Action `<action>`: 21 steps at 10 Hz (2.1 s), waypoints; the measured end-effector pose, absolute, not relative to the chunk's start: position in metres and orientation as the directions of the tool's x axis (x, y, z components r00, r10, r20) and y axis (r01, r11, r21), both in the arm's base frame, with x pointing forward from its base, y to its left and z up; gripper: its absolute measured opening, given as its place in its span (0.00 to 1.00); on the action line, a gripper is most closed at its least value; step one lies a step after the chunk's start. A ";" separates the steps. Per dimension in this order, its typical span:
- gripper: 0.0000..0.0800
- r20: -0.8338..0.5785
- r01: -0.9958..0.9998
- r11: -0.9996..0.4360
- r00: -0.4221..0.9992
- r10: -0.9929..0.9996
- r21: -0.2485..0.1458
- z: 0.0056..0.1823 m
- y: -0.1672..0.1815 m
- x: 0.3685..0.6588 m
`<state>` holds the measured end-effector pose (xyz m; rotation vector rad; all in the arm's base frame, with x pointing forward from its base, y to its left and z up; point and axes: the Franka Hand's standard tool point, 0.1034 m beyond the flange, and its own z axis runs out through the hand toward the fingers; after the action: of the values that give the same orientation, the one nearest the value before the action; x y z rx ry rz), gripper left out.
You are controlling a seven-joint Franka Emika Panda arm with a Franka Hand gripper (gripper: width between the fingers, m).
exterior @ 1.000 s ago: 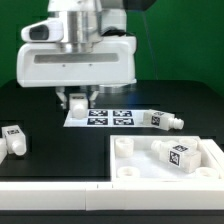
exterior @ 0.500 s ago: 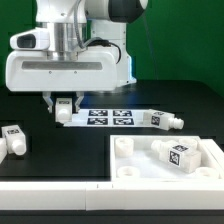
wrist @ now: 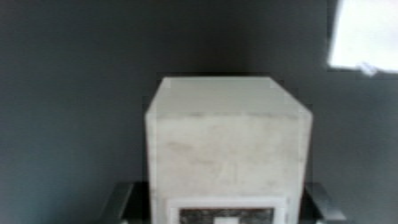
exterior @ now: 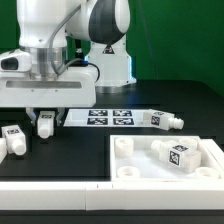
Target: Assemble square table
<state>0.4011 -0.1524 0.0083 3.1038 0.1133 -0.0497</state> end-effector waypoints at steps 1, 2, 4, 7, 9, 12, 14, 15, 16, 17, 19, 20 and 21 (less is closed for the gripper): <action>0.33 -0.033 0.076 -0.997 0.997 0.075 0.035 0.008 -0.152 0.402; 0.43 -0.033 0.075 -0.997 0.997 0.074 0.035 0.008 -0.152 0.401; 0.61 -0.020 0.089 -0.996 0.996 0.088 0.030 0.018 -0.143 0.410; 0.80 -0.020 0.148 -0.989 0.989 0.149 -0.020 0.070 -0.099 0.456; 0.81 0.006 0.229 -0.973 0.973 0.229 -0.005 0.081 -0.078 0.480; 0.81 0.000 0.225 -0.974 0.974 0.225 -0.007 0.079 -0.080 0.476; 0.81 0.026 0.243 -0.970 0.970 0.243 -0.001 0.088 -0.049 0.499; 0.81 0.054 0.252 -0.968 0.966 0.252 0.000 0.092 -0.021 0.517; 0.81 0.067 0.311 -0.950 0.948 0.311 0.010 0.090 0.008 0.539; 0.81 0.082 0.371 -0.928 0.925 0.372 0.022 0.088 0.030 0.561; 0.81 0.078 0.348 -0.938 0.934 0.348 0.015 0.086 0.019 0.554; 0.81 0.077 0.350 -0.937 0.933 0.350 0.015 0.085 0.020 0.555; 0.81 0.077 0.350 -0.937 0.934 0.350 0.014 0.085 0.020 0.555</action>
Offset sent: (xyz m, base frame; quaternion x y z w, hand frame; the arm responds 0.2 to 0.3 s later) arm 0.0046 0.0109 0.0300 -0.0383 0.0023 -0.0243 0.9990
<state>0.5546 0.0203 0.0849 3.0885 0.5593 0.1225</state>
